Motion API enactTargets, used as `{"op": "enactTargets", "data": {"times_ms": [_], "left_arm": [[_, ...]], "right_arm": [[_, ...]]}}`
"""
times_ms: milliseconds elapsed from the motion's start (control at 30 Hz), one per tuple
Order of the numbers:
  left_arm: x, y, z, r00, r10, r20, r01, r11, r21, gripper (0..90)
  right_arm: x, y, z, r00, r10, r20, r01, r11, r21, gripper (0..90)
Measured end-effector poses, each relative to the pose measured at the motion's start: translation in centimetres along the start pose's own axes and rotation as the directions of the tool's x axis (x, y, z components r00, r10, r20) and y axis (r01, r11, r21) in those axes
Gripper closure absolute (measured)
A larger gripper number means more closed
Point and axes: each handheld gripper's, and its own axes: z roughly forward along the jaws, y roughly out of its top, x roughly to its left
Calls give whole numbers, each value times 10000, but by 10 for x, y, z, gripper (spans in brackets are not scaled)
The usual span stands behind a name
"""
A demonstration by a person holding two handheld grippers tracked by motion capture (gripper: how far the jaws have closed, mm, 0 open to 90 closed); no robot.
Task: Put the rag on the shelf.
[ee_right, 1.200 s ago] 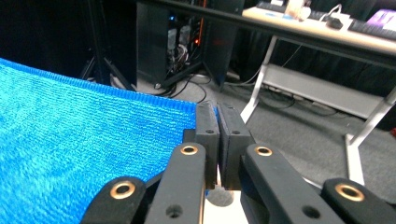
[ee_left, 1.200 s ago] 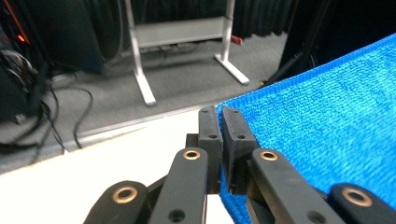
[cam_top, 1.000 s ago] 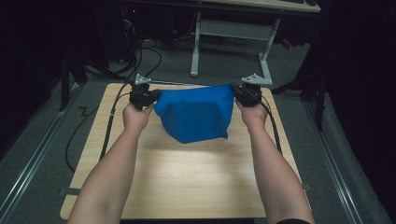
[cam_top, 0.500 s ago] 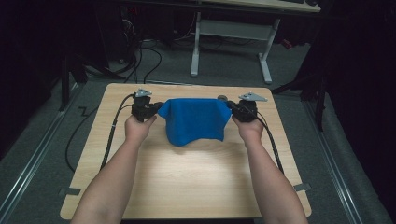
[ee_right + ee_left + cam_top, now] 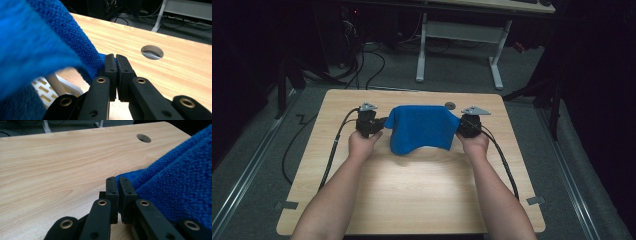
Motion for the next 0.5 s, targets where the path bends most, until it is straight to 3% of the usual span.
{"op": "enactTargets", "data": {"times_ms": [500], "left_arm": [[2,-16,5,9994,-351,13,350,9992,215,838]], "right_arm": [[-4,-18,5,9994,334,-76,-331,9989,344,883]]}}
